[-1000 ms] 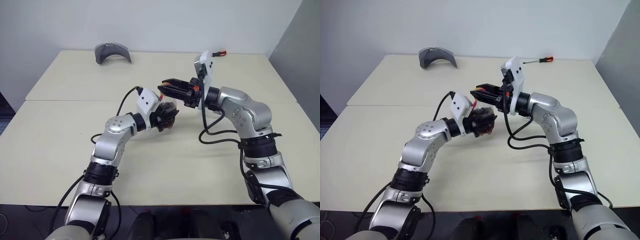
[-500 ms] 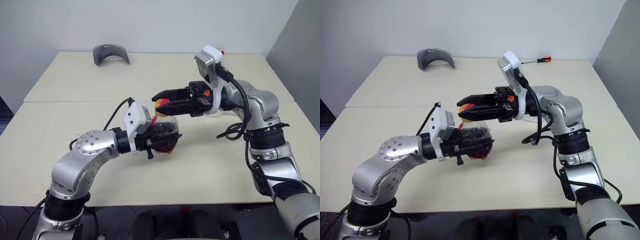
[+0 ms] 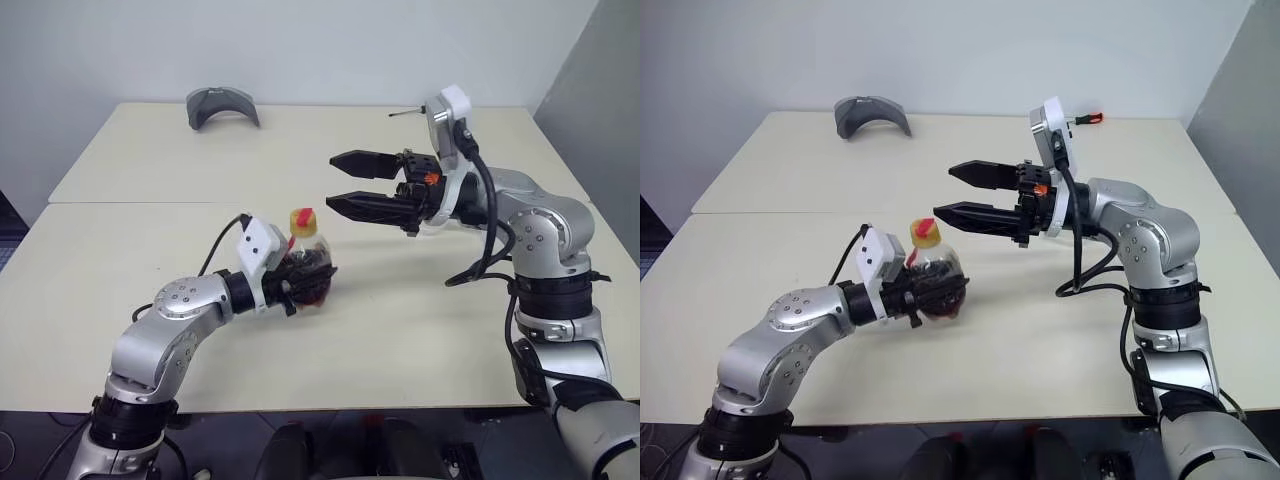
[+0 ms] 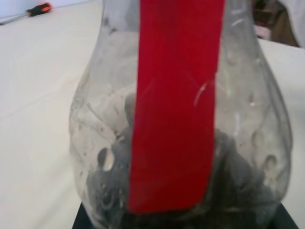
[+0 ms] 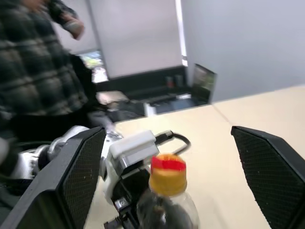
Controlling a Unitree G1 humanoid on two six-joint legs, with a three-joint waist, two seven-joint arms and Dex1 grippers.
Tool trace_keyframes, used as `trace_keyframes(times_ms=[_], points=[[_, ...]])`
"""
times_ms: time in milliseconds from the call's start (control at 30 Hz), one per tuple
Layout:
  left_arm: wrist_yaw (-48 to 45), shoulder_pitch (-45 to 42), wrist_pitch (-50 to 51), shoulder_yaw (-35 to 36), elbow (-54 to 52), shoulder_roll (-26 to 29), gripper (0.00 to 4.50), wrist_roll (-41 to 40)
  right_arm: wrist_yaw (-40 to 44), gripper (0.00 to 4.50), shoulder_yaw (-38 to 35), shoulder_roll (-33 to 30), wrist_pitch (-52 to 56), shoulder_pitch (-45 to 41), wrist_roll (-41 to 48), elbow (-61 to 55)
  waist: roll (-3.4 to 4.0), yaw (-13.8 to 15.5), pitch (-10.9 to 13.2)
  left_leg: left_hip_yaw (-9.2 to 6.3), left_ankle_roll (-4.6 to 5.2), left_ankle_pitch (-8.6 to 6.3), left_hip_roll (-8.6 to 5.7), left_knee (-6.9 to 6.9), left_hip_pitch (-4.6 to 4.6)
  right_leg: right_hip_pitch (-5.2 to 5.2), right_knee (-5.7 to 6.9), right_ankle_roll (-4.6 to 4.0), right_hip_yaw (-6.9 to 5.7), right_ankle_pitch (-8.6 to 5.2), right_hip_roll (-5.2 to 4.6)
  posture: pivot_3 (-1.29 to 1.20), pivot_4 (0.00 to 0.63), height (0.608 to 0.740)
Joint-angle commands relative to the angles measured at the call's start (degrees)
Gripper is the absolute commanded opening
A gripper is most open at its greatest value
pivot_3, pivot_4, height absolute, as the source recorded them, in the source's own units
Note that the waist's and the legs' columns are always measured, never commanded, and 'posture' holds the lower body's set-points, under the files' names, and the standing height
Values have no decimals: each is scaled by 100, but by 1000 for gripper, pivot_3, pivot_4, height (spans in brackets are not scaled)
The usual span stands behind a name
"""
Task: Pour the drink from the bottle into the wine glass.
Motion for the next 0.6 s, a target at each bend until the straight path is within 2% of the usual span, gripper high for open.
trace_keyframes(times_ms=[33,267,600], points=[[35,-386,-560,-30,461,-105,1667,330,-480,4483,60,85,-191,24,-194,-343,0,-4,0,0,0,0,0,0,3,1,1,0,-1,0,0,0,150,740],[-76,-1130,-1173,-335,1498,-480,1667,793,-1605,4483,221,583,-345,-127,-742,-178,0,-13,0,5,-22,13,-2,-1,-5,-3,-6,0,2,0,0,0,150,740],[-266,-1457,-1377,-451,1859,-689,1667,946,-1760,4483,276,781,-177,-253,-715,-100,0,-18,0,5,-22,13,-1,-2,-10,-9,-5,0,1,0,0,0,150,740]])
